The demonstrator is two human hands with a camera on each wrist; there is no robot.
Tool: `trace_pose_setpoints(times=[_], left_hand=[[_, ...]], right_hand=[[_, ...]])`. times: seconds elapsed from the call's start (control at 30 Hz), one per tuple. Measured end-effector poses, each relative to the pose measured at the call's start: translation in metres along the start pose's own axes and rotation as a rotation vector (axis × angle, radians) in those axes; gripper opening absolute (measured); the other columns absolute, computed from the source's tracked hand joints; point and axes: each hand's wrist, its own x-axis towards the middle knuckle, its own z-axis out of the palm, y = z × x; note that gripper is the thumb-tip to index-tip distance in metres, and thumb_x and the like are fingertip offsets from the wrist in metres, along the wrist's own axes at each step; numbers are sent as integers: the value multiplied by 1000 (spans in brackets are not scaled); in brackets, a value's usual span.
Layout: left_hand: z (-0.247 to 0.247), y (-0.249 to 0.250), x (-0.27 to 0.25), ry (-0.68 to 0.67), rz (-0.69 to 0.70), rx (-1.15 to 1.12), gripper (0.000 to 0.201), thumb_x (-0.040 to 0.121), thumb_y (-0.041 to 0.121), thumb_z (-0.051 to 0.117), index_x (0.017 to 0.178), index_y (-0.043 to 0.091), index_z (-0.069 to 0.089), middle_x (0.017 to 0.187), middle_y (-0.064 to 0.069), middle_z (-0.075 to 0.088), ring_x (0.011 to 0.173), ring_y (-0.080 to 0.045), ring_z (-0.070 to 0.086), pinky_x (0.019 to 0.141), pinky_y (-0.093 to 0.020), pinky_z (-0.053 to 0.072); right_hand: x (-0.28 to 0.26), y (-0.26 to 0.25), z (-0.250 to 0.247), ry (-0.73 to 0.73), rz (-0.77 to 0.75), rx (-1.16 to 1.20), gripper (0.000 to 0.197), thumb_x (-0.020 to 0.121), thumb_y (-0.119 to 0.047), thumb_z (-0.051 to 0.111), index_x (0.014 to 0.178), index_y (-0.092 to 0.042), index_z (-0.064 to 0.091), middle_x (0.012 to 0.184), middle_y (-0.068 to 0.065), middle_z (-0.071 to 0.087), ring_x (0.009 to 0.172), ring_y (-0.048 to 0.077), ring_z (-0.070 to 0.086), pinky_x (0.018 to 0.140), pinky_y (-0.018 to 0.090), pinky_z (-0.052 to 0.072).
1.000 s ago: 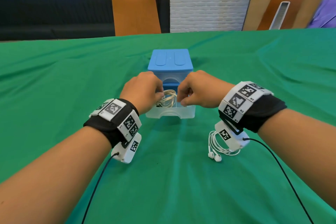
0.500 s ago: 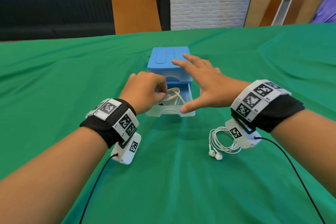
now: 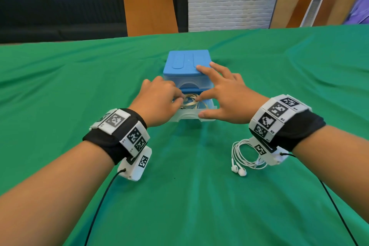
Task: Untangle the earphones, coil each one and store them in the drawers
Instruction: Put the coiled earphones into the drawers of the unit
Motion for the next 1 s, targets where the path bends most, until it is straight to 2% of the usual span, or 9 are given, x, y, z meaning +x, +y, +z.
trace_pose_setpoints(times=[0.13, 0.3, 0.37, 0.53, 0.63, 0.73, 0.83, 0.93, 1.0], left_hand=[[-4, -2, -2, -8, 36, 10, 32, 102, 44, 42, 110, 35, 72, 108, 8, 65, 106, -24, 48, 83, -39, 29], [-10, -10, -10, 117, 80, -49, 47, 90, 55, 36, 97, 30, 75, 95, 7, 68, 94, -24, 58, 85, -44, 43], [-11, -11, -12, 62, 82, -50, 55, 86, 62, 31, 99, 32, 75, 96, 9, 69, 96, -22, 58, 87, -45, 44], [-7, -8, -14, -86, 89, 63, 58, 88, 67, 27, 113, 38, 70, 101, 12, 67, 108, -19, 51, 88, -42, 35], [-11, -8, -13, -38, 79, 21, 55, 88, 65, 30, 109, 34, 71, 103, 11, 69, 107, -19, 53, 87, -40, 33], [-18, -10, -12, 126, 130, -27, 43, 86, 63, 41, 101, 31, 66, 97, 13, 63, 98, -20, 55, 81, -37, 33], [-19, -13, -9, 255, 178, -78, 58, 79, 65, 56, 124, 28, 53, 121, 6, 54, 110, -21, 51, 89, -42, 40], [-10, -19, -2, 100, 149, -71, 103, 74, 73, 63, 157, 26, 22, 162, 0, 24, 146, -23, 27, 114, -47, 29], [-3, -22, 2, 3, 123, -80, 116, 71, 79, 58, 161, 25, 10, 169, 0, 7, 155, -19, 9, 121, -45, 18]], right_hand=[[3, -3, -2, -59, 44, -69, 52, 86, -73, 50, 128, -44, 62, 165, -9, -13, 153, 26, -12, 117, 57, 14], [7, -5, -4, -82, 62, -101, 52, 89, -72, 47, 128, -42, 62, 165, -9, -15, 152, 26, -12, 118, 58, 14], [7, -5, -4, -74, 55, -105, 50, 89, -70, 47, 128, -42, 62, 165, -9, -12, 153, 26, -8, 117, 57, 16], [9, -5, -10, -6, 38, -46, 42, 87, -60, 62, 120, -36, 68, 166, -2, 8, 151, 23, 9, 114, 53, 26], [10, -5, -14, 59, 53, 51, 36, 84, -52, 70, 112, -30, 67, 159, 0, 26, 145, 25, 27, 109, 52, 33], [12, -3, -17, 152, 47, 173, 54, 77, -50, 75, 122, -29, 52, 147, -4, 37, 133, 24, 41, 102, 50, 39], [15, 0, -20, 48, 79, 153, 99, 73, -58, 77, 152, -28, 24, 161, -2, 20, 146, 22, 26, 110, 54, 31], [18, 2, -20, -68, 119, 108, 118, 74, -62, 74, 159, -25, 2, 167, 0, -1, 154, 19, 4, 118, 55, 19], [21, 4, -16, -68, 123, 110, 116, 77, -59, 74, 159, -23, 1, 167, 1, -2, 154, 19, 1, 119, 56, 19]])
